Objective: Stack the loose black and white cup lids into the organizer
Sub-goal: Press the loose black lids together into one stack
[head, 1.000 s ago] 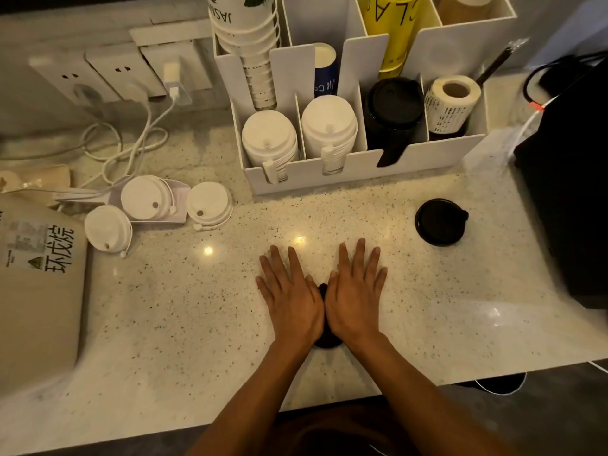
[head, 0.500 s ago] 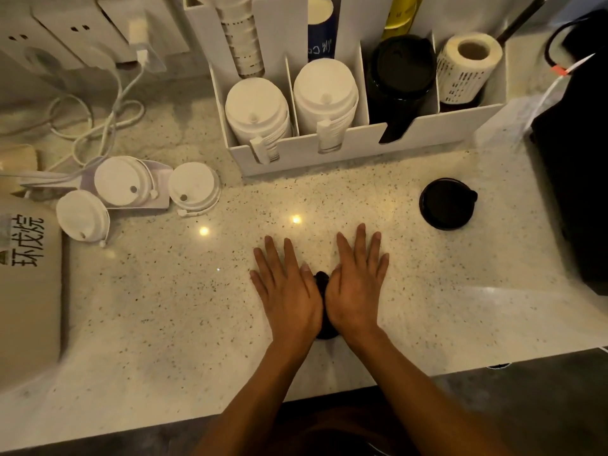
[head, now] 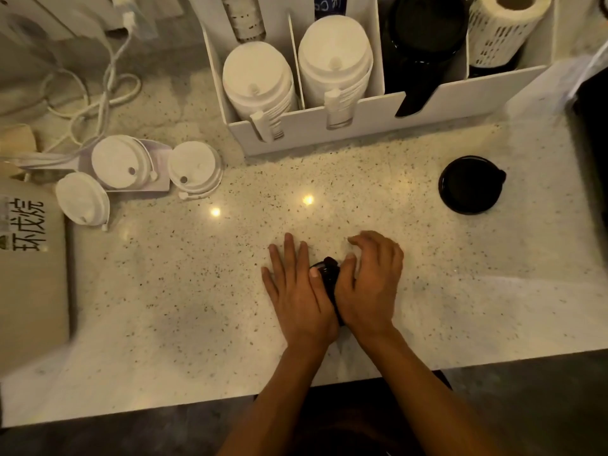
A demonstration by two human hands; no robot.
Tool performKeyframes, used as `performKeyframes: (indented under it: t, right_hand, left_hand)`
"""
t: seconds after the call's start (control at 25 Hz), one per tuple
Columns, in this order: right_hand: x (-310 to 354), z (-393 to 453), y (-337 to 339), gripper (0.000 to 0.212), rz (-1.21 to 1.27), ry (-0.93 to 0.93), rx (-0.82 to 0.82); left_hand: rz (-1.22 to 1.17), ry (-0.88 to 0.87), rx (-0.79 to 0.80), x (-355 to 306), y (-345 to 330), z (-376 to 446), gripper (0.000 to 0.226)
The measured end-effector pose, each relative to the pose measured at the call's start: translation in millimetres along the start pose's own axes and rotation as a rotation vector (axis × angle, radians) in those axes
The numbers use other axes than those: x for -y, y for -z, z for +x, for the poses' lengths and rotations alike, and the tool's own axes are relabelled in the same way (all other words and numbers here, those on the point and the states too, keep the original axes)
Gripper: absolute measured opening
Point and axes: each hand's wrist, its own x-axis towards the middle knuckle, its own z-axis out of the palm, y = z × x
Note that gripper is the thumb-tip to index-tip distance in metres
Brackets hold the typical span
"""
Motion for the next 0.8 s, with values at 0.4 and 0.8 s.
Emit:
performKeyframes:
  t: [0.4,0.8]
  right_hand:
    - [26,3,17,0.047,-0.045,-0.245,0.288]
    - [27,17,16,0.054,0.338,-0.133,0.145]
  left_hand:
    - [-0.204,0.103,-0.042,-6,1,6,0.061]
    - [-0.619,0.124,0.064,-30,29,35,0.031]
